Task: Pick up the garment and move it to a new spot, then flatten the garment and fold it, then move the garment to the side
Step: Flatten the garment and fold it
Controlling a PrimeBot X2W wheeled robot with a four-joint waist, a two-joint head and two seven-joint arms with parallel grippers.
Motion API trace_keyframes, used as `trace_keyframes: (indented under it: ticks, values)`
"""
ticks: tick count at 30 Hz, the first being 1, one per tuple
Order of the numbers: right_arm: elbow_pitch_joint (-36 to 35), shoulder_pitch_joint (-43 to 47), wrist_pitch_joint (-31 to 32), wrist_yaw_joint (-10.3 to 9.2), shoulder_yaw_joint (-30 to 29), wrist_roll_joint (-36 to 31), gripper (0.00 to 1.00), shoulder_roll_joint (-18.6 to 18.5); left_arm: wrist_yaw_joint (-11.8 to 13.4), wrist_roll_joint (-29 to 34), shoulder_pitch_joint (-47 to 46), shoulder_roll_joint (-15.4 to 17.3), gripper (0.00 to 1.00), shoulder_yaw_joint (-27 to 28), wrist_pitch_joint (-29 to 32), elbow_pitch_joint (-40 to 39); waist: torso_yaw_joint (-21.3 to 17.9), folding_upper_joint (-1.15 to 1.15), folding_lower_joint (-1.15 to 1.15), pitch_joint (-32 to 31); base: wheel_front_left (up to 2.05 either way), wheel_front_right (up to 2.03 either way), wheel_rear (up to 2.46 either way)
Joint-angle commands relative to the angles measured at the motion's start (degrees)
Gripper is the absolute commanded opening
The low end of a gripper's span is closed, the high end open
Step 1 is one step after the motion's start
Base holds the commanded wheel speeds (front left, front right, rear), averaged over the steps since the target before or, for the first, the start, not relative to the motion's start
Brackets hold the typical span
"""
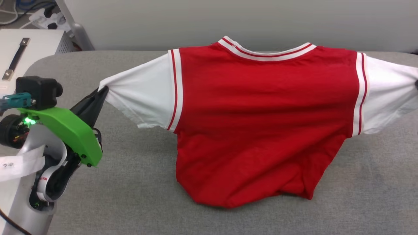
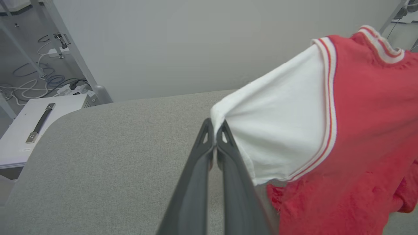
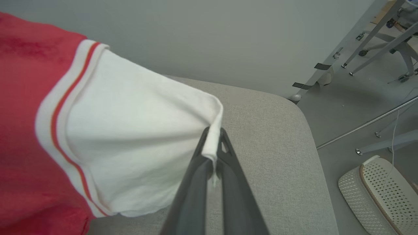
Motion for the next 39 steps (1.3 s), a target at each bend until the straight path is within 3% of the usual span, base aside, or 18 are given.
trace_keyframes:
  ticks: [1, 13, 22, 30, 39]
  values:
    - [-1.01, 0.96, -0.77, -0.05, -0.45, 0.45, 0.00, -0.44, 0.71, 0.71, 1.26, 0.83, 0.00, 1.17, -1.13, -0.54, -0.74, 0.00, 0.00, -2.75, 0.00, 0.00, 0.00]
    - [-10.47, -0.01, -2.67, -0.05, -5.46, 3.55, 0.00, 0.66, 2.49, 0.66, 5.03, 2.14, 0.00, 9.18, -9.61, -5.78, -1.54, 0.00, 0.00, -6.23, 0.00, 0.00, 0.00]
    - [-10.23, -5.38, -3.67, -0.05, -6.99, 4.66, 0.00, 2.16, 2.47, 0.06, 2.38, 3.83, 0.00, 13.43, -12.22, -6.81, -1.85, 0.00, 0.00, -4.31, 0.00, 0.00, 0.00]
    - [-6.70, -15.79, -6.41, -0.05, -4.84, 4.97, 0.00, 1.98, -0.37, -1.49, -9.82, 5.15, 0.00, 13.00, -12.53, -2.04, -1.68, 0.00, 0.00, 2.31, 0.00, 0.00, 0.00]
    - [1.94, -34.33, -11.54, -0.05, 0.03, 2.81, 0.00, -0.16, -4.08, -0.03, -30.44, 7.28, 0.00, 9.87, -11.94, 7.42, -1.60, 0.00, 0.00, 13.83, 0.00, 0.00, 0.00]
